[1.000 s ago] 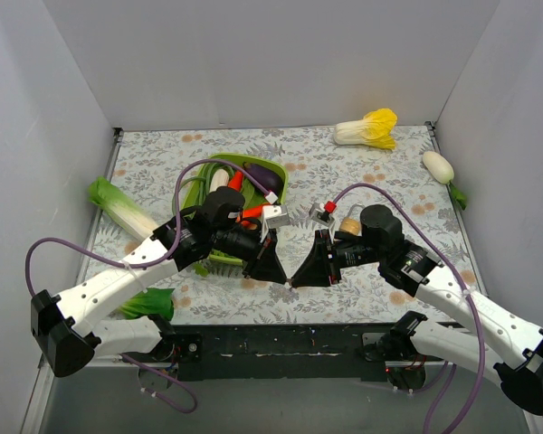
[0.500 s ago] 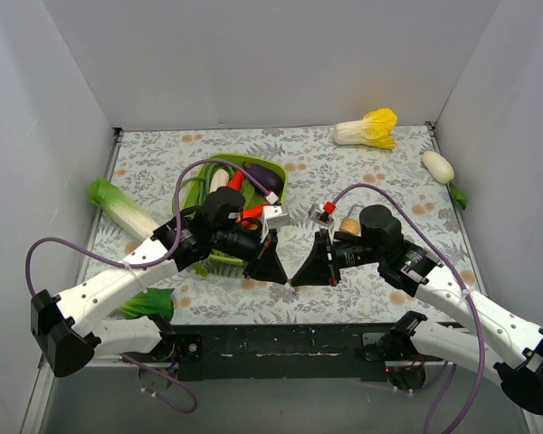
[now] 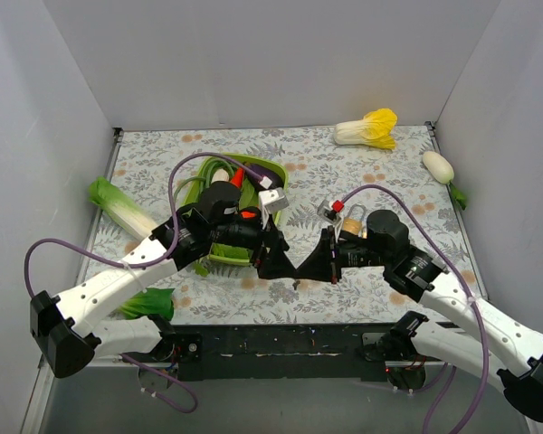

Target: Unlock with the key

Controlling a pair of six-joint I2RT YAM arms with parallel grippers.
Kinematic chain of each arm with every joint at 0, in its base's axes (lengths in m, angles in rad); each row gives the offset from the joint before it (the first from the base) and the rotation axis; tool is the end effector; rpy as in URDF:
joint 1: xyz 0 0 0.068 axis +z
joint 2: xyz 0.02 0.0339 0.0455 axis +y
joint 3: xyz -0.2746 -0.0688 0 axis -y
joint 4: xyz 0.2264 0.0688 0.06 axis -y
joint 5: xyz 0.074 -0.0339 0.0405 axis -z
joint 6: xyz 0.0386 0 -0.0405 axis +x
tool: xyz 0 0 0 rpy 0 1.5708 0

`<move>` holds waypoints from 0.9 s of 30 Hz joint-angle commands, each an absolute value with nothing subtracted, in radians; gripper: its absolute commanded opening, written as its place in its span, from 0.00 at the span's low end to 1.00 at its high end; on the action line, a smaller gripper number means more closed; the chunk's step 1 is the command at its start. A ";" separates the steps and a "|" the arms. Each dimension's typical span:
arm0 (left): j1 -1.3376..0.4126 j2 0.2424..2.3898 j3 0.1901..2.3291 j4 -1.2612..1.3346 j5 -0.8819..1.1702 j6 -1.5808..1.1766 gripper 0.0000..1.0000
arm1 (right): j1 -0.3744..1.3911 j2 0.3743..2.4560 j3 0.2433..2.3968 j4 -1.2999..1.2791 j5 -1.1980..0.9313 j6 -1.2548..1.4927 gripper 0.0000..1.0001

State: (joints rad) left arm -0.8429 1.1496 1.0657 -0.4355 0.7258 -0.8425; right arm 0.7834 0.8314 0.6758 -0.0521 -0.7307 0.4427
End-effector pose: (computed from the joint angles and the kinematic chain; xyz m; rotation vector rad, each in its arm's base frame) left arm 0.1323 -0.1870 0.3539 0.5324 2.4143 -1.6556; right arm 0.1012 0.1371 0.3194 -0.9055 1.7771 1.4851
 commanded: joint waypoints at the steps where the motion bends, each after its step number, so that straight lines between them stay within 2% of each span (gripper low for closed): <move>1: -0.819 1.138 1.074 -0.324 0.625 -0.894 0.98 | 0.712 0.778 0.663 -0.020 -0.617 0.446 0.01; 6: -0.815 1.184 1.088 -0.246 0.488 -0.943 0.98 | 0.505 0.733 0.629 -0.054 -0.665 0.428 0.01; 9: -0.815 1.304 1.159 -0.258 0.375 -0.960 0.93 | 0.359 0.710 0.621 -0.058 -0.683 0.396 0.01; 10: -0.818 1.337 1.181 -0.282 0.352 -0.971 0.88 | 0.298 0.710 0.624 -0.058 -0.684 0.396 0.01; 13: -0.850 1.469 1.247 -0.288 0.267 -0.997 0.86 | 0.191 0.716 0.650 -0.081 -0.649 0.402 0.01; 16: -0.897 1.580 1.310 -0.275 0.169 -1.008 0.89 | 0.149 0.704 0.712 -0.175 -0.519 0.367 0.01; 17: -0.914 1.609 1.328 -0.275 0.152 -1.008 0.95 | 0.147 0.695 0.727 -0.196 -0.479 0.361 0.01; 19: -0.925 1.696 1.368 -0.279 0.101 -1.009 0.97 | 0.147 0.652 0.764 -0.244 -0.394 0.351 0.01; 27: -0.995 1.985 1.629 -0.356 -0.084 -0.931 0.98 | 0.146 0.476 0.860 -0.337 -0.201 0.342 0.01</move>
